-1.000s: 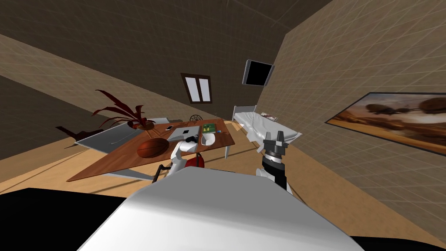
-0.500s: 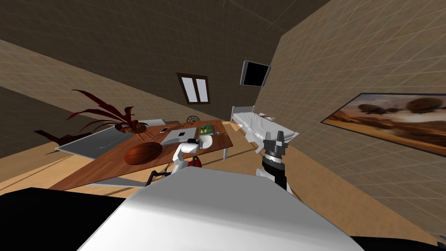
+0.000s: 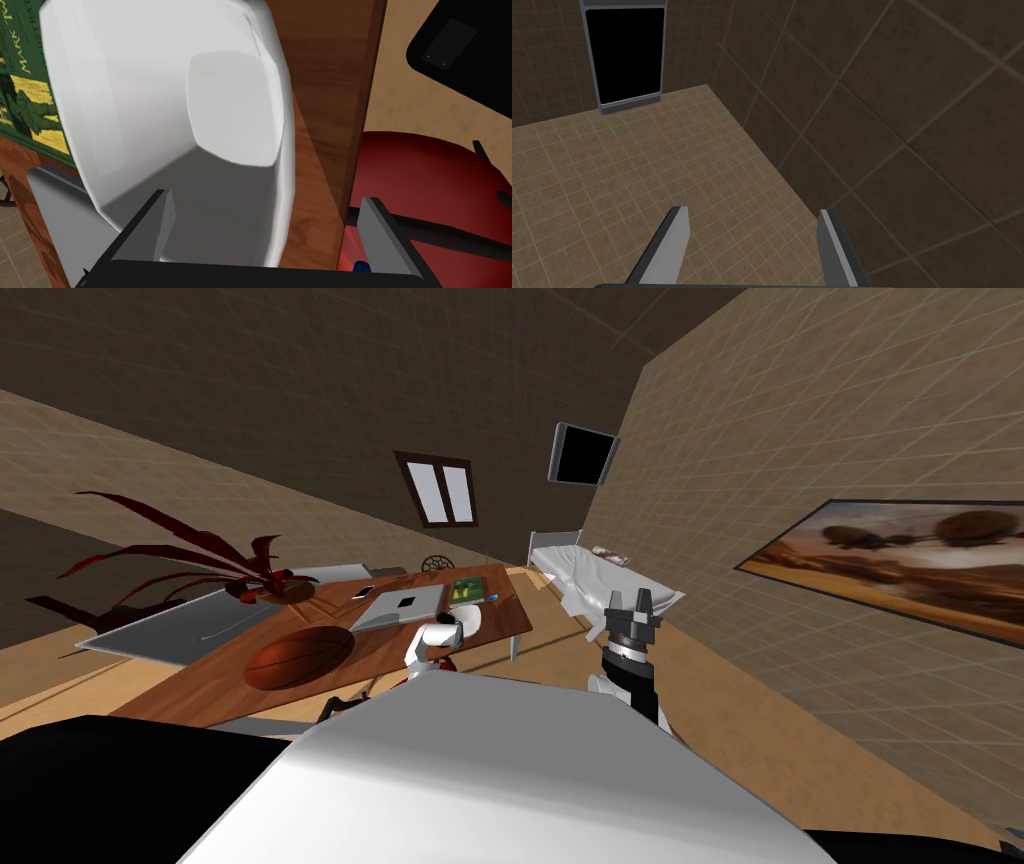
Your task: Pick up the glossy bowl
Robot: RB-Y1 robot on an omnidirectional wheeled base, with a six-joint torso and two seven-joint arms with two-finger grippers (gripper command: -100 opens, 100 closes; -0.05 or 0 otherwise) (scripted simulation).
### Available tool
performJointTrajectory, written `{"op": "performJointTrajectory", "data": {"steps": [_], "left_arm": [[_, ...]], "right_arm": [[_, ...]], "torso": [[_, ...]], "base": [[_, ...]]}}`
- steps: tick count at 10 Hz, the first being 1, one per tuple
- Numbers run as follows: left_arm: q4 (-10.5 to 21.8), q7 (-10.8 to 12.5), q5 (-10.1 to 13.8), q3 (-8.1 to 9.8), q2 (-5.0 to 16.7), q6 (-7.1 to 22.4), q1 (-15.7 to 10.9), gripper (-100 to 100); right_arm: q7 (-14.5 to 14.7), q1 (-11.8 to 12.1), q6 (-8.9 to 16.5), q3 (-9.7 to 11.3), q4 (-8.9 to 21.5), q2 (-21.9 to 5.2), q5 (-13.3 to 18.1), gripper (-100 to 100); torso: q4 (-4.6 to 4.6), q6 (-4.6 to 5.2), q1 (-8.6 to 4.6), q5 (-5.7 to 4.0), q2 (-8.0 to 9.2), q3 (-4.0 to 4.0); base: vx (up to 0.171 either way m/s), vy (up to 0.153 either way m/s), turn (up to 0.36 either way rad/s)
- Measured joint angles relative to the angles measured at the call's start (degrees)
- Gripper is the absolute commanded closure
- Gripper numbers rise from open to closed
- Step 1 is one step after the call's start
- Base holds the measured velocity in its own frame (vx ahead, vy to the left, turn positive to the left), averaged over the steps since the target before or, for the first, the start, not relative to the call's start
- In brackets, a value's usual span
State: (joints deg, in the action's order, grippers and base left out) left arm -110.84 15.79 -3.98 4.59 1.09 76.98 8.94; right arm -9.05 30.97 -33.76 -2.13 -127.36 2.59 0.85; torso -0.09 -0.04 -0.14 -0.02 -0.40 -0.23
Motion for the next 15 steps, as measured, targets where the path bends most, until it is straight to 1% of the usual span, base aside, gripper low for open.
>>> {"op": "performJointTrajectory", "data": {"steps": [1, 2, 3, 5, 6, 7, 10, 11, 12, 15], "left_arm": [[0.14, 0.05, 0.02, -0.02, -0.14, 0.15, 0.07, 0], [0.12, 0.04, 0.02, -0.02, -0.13, 0.14, 0.05, -100], [-0.2, 0.59, -0.02, 0.66, -0.25, -0.37, 1.16, -100], [-1.6, 2.55, -1.47, 0.91, -1.53, -1.54, 3.92, -100], [-1.57, 3.47, -2.01, 1.21, -1.94, -2.3, 4.79, -100], [-1.83, 4.15, -2.0, 1.88, -2.01, -2.89, 5.73, -100], [-3.07, 6.42, -3.13, 3.01, -3.02, -4.33, 8.73, -100], [-3.82, 7.17, -3.58, 3.16, -3.54, -5.03, 10.43, -100], [-3.9, 7.34, -3.63, 3.17, -3.6, -5.22, 10.61, 100], [-3.85, 7.35, -3.61, 3.18, -3.61, -5.14, 10.62, 100]], "right_arm": [[0.0, 0.0, 0.0, 0.0, 0.0, 0.0, 0.0, 0], [0.0, -0.01, 0.0, 0.0, 0.0, 0.0, 0.0, 0], [0.0, -0.02, 0.0, 0.0, 0.0, 0.0, 0.0, 0], [0.0, -0.02, 0.0, 0.0, 0.0, -0.01, 0.0, 0], [0.0, -0.02, 0.0, 0.0, 0.0, -0.01, 0.0, 0], [0.0, -0.02, 0.0, 0.0, 0.0, -0.01, 0.0, 0], [0.0, -0.01, 0.0, 0.0, 0.0, -0.01, 0.0, 0], [0.0, -0.01, 0.0, -0.01, 0.0, -0.01, 0.0, 0], [0.0, 0.0, 0.0, -0.01, 0.0, -0.01, 0.0, 0], [0.0, 0.0, 0.0, -0.01, 0.0, 0.0, 0.0, 0]], "torso": [[0.03, 0.0, 0.06, 0.0, 0.14, 0.07], [0.06, 0.0, 0.1, 0.01, 0.25, 0.14], [0.07, 0.03, 0.21, 0.03, 0.32, 0.19], [0.09, 0.01, 0.31, 0.06, 0.39, 0.23], [0.09, 0.01, 0.32, 0.06, 0.37, 0.22], [0.09, 0.01, 0.34, 0.06, 0.36, 0.21], [0.09, 0.0, 0.3, 0.06, 0.39, 0.23], [0.09, -0.01, 0.29, 0.06, 0.38, 0.22], [0.08, -0.03, 0.23, 0.04, 0.34, 0.2], [0.09, -0.01, 0.13, 0.0, 0.3, 0.19]], "base": [[0.007, -0.002, 0.001], [0.003, 0.028, -0.285], [-0.008, 0.062, -0.424], [-0.005, 0.052, -0.268], [0.0, 0.054, -0.261], [-0.003, 0.05, -0.274], [-0.011, 0.044, -0.245], [-0.005, 0.022, -0.041], [0.0, 0.0, 0.0], [0.0, 0.0, 0.0]]}}
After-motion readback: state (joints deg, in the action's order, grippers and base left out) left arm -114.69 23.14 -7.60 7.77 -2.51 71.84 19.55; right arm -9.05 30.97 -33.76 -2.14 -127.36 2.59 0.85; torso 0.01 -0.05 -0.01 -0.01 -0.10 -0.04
